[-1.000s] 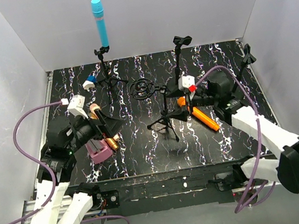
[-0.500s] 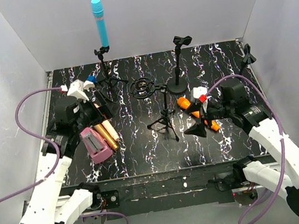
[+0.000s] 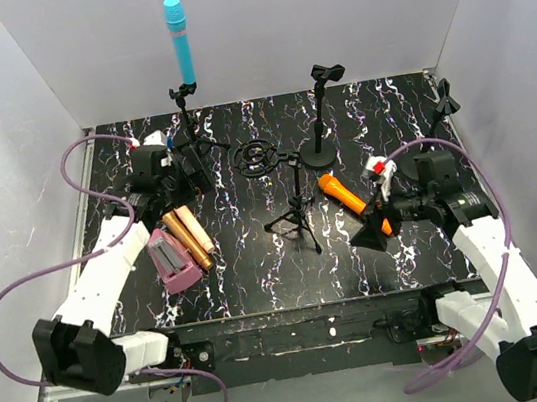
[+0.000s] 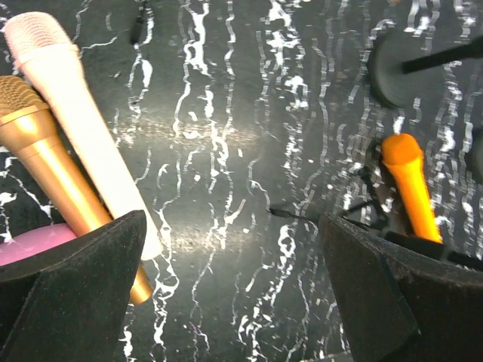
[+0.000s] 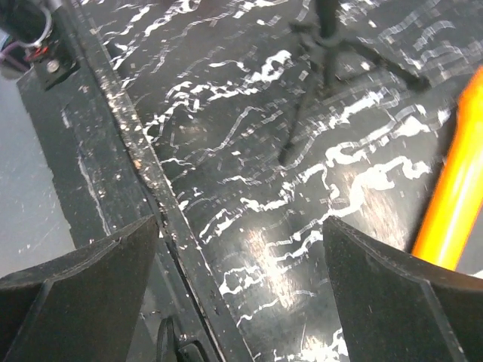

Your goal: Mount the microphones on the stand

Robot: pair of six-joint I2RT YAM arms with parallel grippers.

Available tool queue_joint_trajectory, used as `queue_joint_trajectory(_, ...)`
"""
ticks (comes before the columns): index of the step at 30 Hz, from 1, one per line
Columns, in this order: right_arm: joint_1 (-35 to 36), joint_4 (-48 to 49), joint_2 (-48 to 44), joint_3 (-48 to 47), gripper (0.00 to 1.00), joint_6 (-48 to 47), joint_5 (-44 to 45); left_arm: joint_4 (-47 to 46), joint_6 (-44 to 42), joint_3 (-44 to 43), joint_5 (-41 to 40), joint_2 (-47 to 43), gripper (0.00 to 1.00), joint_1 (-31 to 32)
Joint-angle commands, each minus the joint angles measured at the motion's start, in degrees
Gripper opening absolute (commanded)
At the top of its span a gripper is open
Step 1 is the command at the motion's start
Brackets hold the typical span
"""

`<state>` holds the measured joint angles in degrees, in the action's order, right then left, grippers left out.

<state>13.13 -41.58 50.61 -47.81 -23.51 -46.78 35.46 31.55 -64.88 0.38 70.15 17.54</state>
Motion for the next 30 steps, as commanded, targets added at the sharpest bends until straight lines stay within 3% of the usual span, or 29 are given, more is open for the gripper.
queue_joint_trajectory(1, -10.5, 4.0, -3.3, 4.3, 0.96, 1.4, -6.9, -1.4, -0.8, -0.8, -7.1, 4.1, 0.98, 0.1)
queue_joint_trajectory(8, -14.2, 3.8, -0.4, 4.1, 0.94, 0.7, -8.8, -3.8, -0.8, -1.7, -11.7, 12.7, 0.93, 0.2)
queue_joint_trajectory(12, -14.5, 4.0, -0.9, 4.1, 0.93, 0.6, -5.3, -4.8, -0.2, -2.0, -14.5, 17.1, 0.89, 0.2)
queue_joint_trajectory(14, -14.7, 4.6, -1.4, 4.4, 0.93, 0.9, -4.2, -5.0, -0.1, -2.0, -16.3, 19.1, 0.8, 0.1)
queue_joint_trajectory(17, -15.0, 4.6, -1.6, 4.4, 0.93, 0.9, -3.8, -5.0, 0.0, -2.0, -18.2, 22.1, 0.79, 0.1)
queue_joint_trajectory(19, -15.1, 4.6, -1.5, 4.4, 0.93, 0.9, -3.5, -5.1, -0.1, -1.8, -19.7, 23.5, 0.71, 0.2)
queue_joint_trajectory(22, -15.2, 4.7, -1.4, 4.4, 0.93, 0.9, -3.1, -5.4, 0.2, -1.3, -22.0, 25.0, 0.7, 0.2)
queue_joint_trajectory(24, -15.3, 4.7, -1.4, 4.3, 0.93, 0.9, -3.0, -5.6, 0.3, -1.2, -23.1, 25.9, 0.63, 0.1)
queue_joint_trajectory(30, -15.5, 4.7, -1.1, 4.3, 0.93, 0.9, -3.0, -5.8, 0.4, -2.1, -24.0, 29.5, 0.62, 0.2)
